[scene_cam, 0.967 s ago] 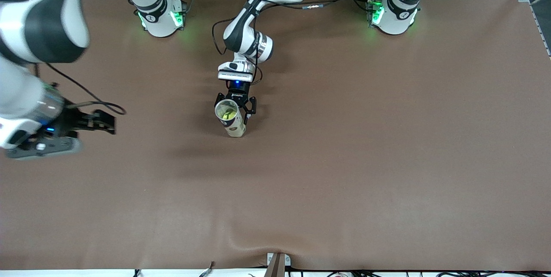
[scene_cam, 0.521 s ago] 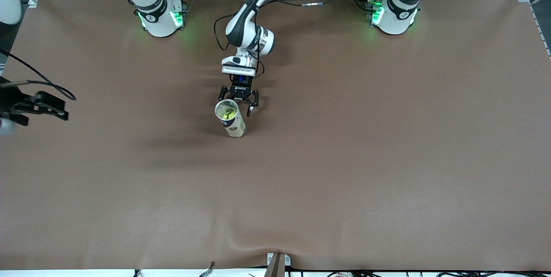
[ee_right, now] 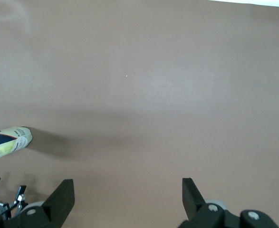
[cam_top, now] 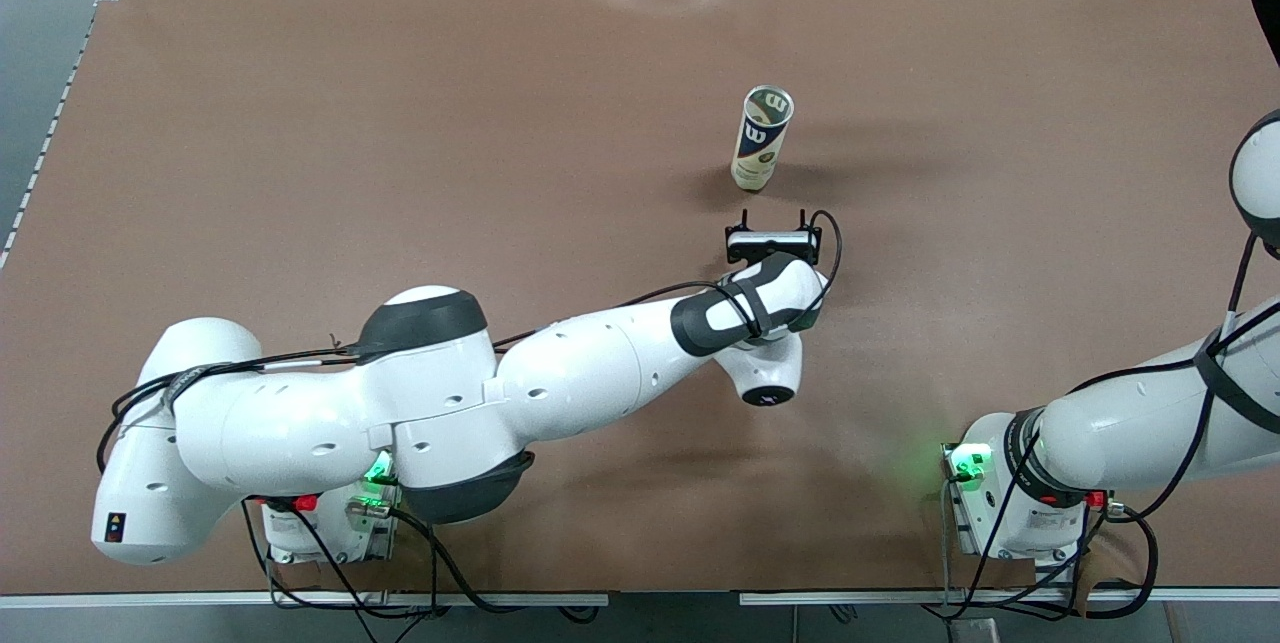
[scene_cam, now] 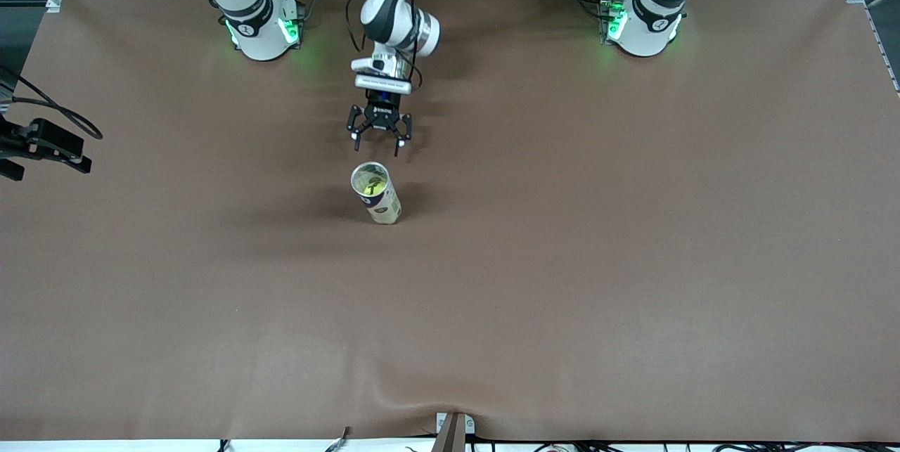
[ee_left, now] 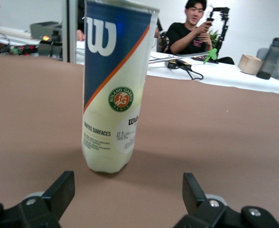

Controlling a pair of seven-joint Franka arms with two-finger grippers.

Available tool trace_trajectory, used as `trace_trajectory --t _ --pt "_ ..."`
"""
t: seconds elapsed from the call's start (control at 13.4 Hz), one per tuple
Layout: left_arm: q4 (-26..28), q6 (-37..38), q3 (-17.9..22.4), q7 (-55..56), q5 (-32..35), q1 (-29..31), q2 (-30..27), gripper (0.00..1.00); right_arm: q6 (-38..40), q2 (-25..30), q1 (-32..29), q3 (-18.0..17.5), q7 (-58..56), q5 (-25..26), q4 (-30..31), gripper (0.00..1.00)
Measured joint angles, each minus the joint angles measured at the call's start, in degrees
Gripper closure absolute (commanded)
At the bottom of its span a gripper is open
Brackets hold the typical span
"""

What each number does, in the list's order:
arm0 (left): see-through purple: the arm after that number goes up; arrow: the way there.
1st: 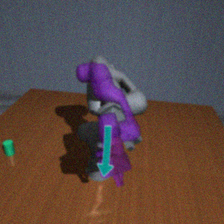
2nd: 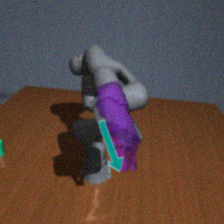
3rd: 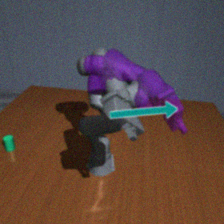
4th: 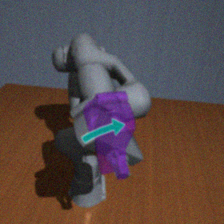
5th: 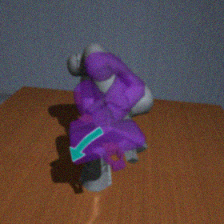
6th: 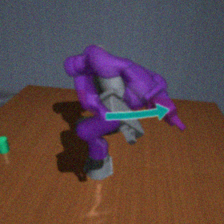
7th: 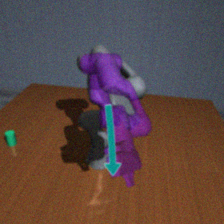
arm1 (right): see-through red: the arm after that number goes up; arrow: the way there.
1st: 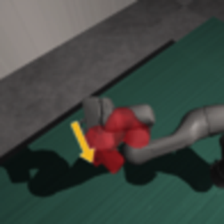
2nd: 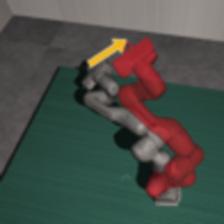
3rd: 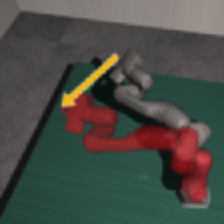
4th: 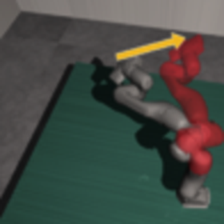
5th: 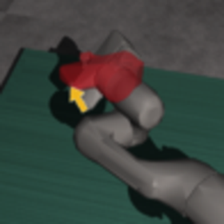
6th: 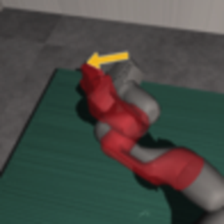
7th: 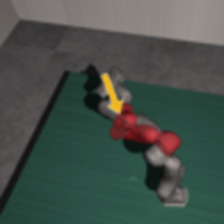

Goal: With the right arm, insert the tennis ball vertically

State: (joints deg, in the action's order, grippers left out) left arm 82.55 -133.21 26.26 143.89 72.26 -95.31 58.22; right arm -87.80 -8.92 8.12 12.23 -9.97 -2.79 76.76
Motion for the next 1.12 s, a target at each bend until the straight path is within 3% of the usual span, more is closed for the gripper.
trace_trajectory --t 0.45,1.12 --pt "0.1 7.9 -6.2 -9.4 -15.4 -0.2 -6.0 0.00 0.1 0.0 0.1 -0.3 0.3 1.9 0.3 0.00" --pt "0.1 13.1 -6.5 -26.7 -32.4 0.2 -17.6 0.00 -0.6 0.1 -0.6 0.5 0.6 2.3 -1.6 0.00"
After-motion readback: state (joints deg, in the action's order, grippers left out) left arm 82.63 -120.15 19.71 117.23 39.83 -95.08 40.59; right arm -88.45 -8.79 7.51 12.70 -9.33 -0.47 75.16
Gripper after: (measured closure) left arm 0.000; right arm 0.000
